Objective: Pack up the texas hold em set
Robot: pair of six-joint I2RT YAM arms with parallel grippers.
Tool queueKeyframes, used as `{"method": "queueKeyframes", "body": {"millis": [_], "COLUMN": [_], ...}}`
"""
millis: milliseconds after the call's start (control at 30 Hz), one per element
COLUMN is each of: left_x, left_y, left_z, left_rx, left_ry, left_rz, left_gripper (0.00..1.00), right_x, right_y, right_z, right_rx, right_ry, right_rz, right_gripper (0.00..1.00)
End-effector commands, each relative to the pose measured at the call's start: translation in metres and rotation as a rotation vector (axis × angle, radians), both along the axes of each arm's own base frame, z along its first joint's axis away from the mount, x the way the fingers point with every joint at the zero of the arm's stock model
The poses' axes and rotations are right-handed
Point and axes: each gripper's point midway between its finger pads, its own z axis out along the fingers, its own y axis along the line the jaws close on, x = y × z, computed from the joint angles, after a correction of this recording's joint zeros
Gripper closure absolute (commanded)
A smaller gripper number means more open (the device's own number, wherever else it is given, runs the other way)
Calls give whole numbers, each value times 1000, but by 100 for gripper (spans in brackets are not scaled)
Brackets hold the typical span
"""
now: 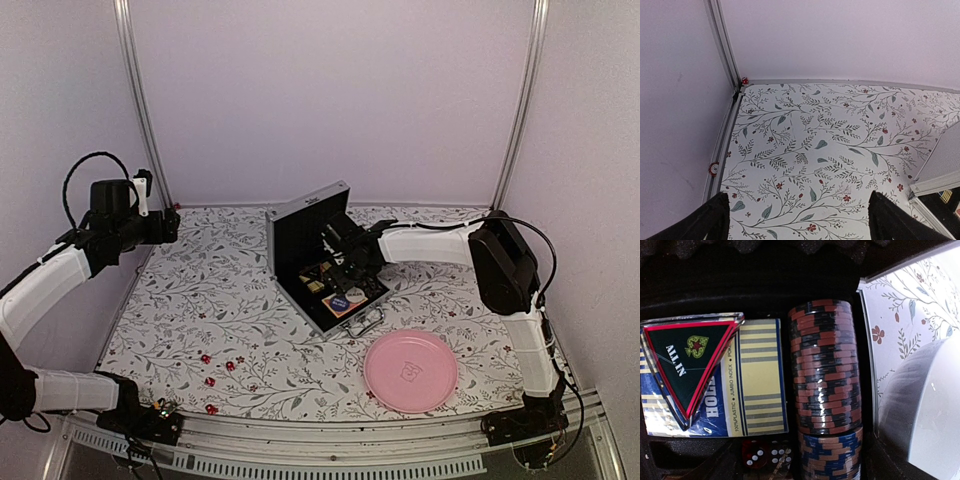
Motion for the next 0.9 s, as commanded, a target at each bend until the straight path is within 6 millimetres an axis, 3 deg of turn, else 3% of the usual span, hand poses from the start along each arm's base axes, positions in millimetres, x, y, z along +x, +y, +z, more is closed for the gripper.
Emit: {"method": "queueKeyframes", "body": {"millis": [0,200,533,700,867], "left_x": [2,3,2,-1,-4], "left_y": [1,1,2,6,9], "left_z": [1,1,1,10,16], "left_rx": [-5,-4,-1,1,7], "left_ry": [-8,-8,-10,-39,-62], "left_rz": [5,5,11,31,42], "left_gripper": [4,3,3,3,3], "right_x": [3,6,0,-14,-43], "right_y": [-13,-1,24,26,17], "right_z": [-9,22,97,132,150], "right_rx": [-33,62,291,395,549], "right_ry": [31,13,-25,-23,23], "right_rz": [-17,17,101,116,34], "right_gripper": [11,2,1,3,9]}}
